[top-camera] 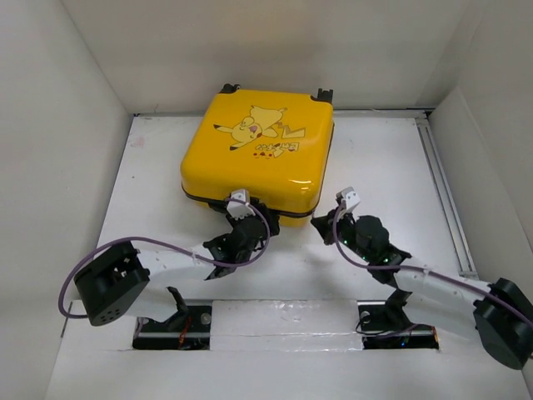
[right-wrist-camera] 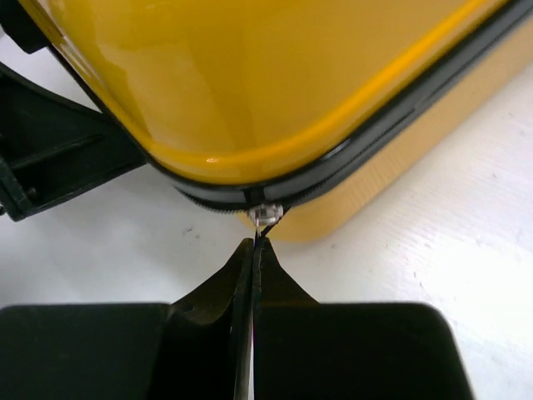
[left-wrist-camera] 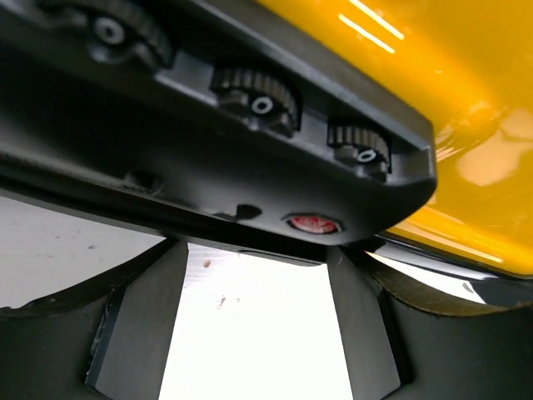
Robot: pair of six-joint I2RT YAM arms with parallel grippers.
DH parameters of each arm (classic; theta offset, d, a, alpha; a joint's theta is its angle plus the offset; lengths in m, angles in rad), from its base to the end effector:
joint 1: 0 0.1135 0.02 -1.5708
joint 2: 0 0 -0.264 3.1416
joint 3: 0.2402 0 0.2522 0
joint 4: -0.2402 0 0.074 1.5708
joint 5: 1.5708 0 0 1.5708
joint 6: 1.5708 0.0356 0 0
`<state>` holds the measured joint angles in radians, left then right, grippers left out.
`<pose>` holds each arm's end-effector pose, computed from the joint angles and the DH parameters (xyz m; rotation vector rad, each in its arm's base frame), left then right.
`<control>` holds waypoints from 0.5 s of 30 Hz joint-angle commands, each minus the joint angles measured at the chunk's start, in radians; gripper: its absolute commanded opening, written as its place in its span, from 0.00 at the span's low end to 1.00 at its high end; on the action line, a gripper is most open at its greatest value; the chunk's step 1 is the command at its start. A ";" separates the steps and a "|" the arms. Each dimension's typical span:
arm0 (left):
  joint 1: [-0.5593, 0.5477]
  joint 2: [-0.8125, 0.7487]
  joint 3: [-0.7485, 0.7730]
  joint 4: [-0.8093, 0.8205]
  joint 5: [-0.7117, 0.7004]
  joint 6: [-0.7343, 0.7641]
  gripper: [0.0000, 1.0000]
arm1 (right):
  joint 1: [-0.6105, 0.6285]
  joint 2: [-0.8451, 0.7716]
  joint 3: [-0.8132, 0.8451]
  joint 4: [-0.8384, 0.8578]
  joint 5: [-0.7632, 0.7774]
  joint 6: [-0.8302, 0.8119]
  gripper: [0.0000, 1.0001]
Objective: Pack the luggage
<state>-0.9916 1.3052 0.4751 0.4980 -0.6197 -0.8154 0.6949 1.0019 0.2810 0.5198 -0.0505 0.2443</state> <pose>0.1583 -0.2043 0.1944 -0.2572 1.8755 -0.6679 0.1592 0.1350 0.1974 -0.4453 1.7742 0.7171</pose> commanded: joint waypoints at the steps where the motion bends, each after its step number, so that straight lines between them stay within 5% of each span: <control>1: 0.022 0.040 0.077 0.089 -0.003 0.038 0.62 | 0.133 -0.111 -0.019 -0.136 0.037 0.082 0.00; 15: 0.022 0.072 0.108 0.126 0.087 0.038 0.62 | 0.327 0.385 0.314 -0.004 0.286 0.207 0.00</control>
<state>-0.9867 1.3617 0.5182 0.5076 -0.5690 -0.8146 0.9703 1.3178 0.5343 0.4629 0.2638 0.3756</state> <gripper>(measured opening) 0.628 0.012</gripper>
